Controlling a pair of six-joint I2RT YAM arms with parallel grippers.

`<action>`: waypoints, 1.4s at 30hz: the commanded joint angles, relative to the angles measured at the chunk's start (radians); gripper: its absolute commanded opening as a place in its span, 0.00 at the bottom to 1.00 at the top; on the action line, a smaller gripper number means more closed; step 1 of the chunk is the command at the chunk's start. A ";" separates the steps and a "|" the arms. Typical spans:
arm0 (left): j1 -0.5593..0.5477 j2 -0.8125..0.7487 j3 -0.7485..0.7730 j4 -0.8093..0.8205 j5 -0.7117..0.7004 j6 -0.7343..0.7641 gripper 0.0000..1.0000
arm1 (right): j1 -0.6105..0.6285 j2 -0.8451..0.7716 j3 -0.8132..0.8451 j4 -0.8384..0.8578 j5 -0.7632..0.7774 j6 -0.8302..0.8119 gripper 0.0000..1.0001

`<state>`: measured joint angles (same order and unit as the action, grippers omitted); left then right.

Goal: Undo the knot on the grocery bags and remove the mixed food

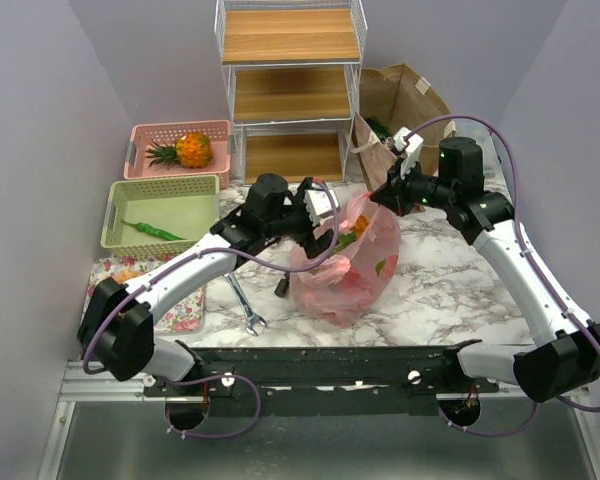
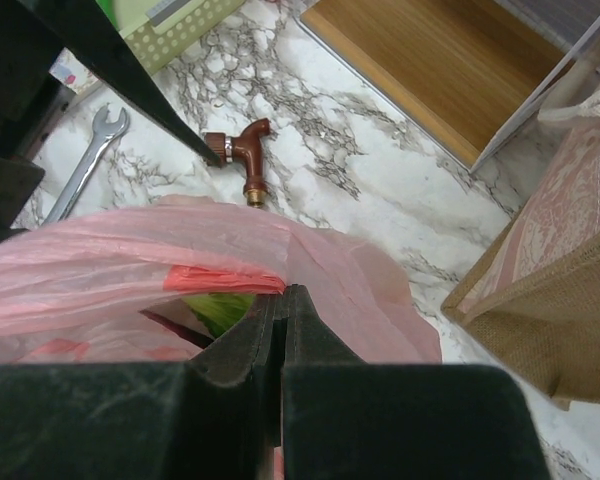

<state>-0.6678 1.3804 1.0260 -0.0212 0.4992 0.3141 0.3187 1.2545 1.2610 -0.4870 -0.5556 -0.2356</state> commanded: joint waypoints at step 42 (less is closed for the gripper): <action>0.192 -0.176 0.267 -0.804 0.473 0.429 0.96 | -0.264 -0.183 0.091 -0.757 -0.433 -0.883 1.00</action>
<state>-0.3859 1.1835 1.3411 -0.7513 0.9569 0.5522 0.0200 1.0599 1.4616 -1.1477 -0.9176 -0.8936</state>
